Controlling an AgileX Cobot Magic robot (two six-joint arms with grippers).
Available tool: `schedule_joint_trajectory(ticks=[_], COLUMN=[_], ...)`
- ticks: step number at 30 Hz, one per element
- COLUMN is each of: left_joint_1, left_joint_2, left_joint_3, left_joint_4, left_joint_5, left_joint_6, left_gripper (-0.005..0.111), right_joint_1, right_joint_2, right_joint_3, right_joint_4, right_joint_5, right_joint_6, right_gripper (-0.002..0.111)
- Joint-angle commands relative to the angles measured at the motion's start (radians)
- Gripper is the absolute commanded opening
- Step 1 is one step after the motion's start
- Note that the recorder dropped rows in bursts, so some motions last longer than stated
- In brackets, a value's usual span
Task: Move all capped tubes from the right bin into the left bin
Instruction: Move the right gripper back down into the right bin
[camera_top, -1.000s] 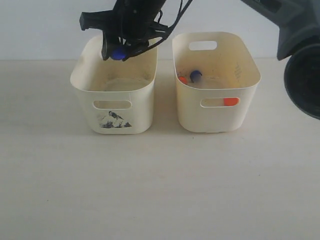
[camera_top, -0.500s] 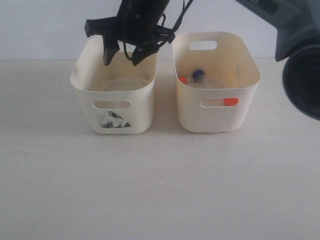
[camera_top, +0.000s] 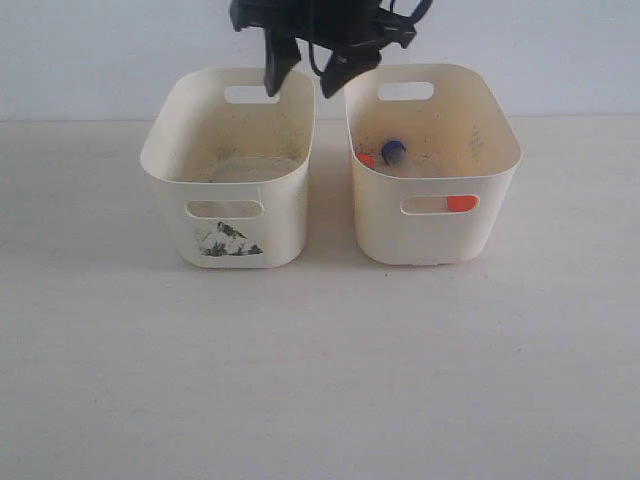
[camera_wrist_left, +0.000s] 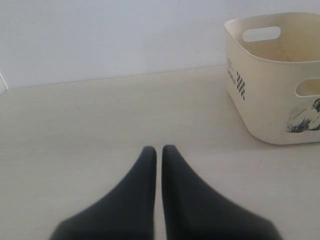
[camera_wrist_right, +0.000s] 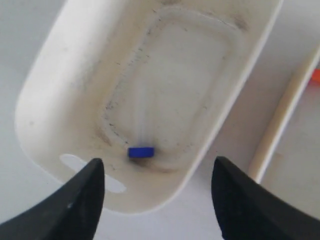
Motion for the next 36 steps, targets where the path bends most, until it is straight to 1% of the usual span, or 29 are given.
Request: schedule_joint_trajectory(ticks=[1,3,4,8,9,10,11,13,17,18,19,21,25,27,31,36], left_joint_1=[0.001,0.001,0.001,0.001,0.001,0.001,0.001,0.001,0.001,0.001,0.001,0.001,0.001,0.001,0.001,0.001], left_joint_2=[-0.002,-0.002,-0.002,-0.002,-0.002,-0.002,-0.002,-0.002,-0.002,-0.002,-0.002,-0.002,-0.002,-0.002,-0.002,-0.002], left_joint_3=[-0.004,-0.004,-0.004,-0.004,-0.004,-0.004,-0.004,-0.004,-0.004,-0.004,-0.004,-0.004,-0.004,-0.004,-0.004,-0.004], left_joint_4=[-0.011,-0.011,-0.011,-0.011,-0.011,-0.011,-0.011,-0.011,-0.011,-0.011,-0.011,-0.011,-0.011,-0.011,-0.011,-0.011], left_joint_5=[-0.009,-0.009,-0.009,-0.009,-0.009,-0.009,-0.009,-0.009,-0.009,-0.009,-0.009,-0.009,-0.009,-0.009,-0.009,-0.009], left_joint_6=[-0.012,-0.012,-0.012,-0.012,-0.012,-0.012,-0.012,-0.012,-0.012,-0.012,-0.012,-0.012,-0.012,-0.012,-0.012,-0.012], left_gripper=[0.004,0.004,0.004,0.004,0.004,0.004,0.004,0.004,0.004,0.004,0.004,0.004,0.004,0.004,0.004,0.004], right_joint_1=[-0.091,-0.131,-0.145,-0.18,-0.18,-0.18,-0.18,-0.18,-0.18,-0.18,-0.18,-0.18,-0.18,-0.18,-0.18,-0.18], right_joint_2=[-0.067,-0.086,-0.089,-0.079,-0.072,-0.064,-0.049,-0.023,0.031,0.041,0.05,0.072,0.108,0.124,0.163,0.196], right_joint_3=[0.12,0.166,0.179,0.19,0.19,0.19,0.19,0.19,0.19,0.19,0.19,0.19,0.19,0.19,0.188,0.188], right_joint_4=[-0.032,-0.046,-0.057,-0.151,-0.181,-0.201,-0.203,-0.202,-0.274,-0.285,-0.297,-0.315,-0.311,-0.309,-0.308,-0.31], right_joint_5=[0.002,0.002,0.002,0.002,0.002,-0.002,-0.027,-0.076,-0.126,-0.138,-0.145,-0.179,-0.27,-0.314,-0.367,-0.404], right_joint_6=[-0.007,0.0,0.001,0.017,0.02,0.029,0.035,0.035,0.035,0.035,0.031,0.029,0.029,0.029,0.029,0.029], right_gripper=[0.059,0.057,0.052,0.027,0.024,0.023,0.023,0.029,0.054,0.057,0.058,0.055,0.045,0.047,0.054,0.054])
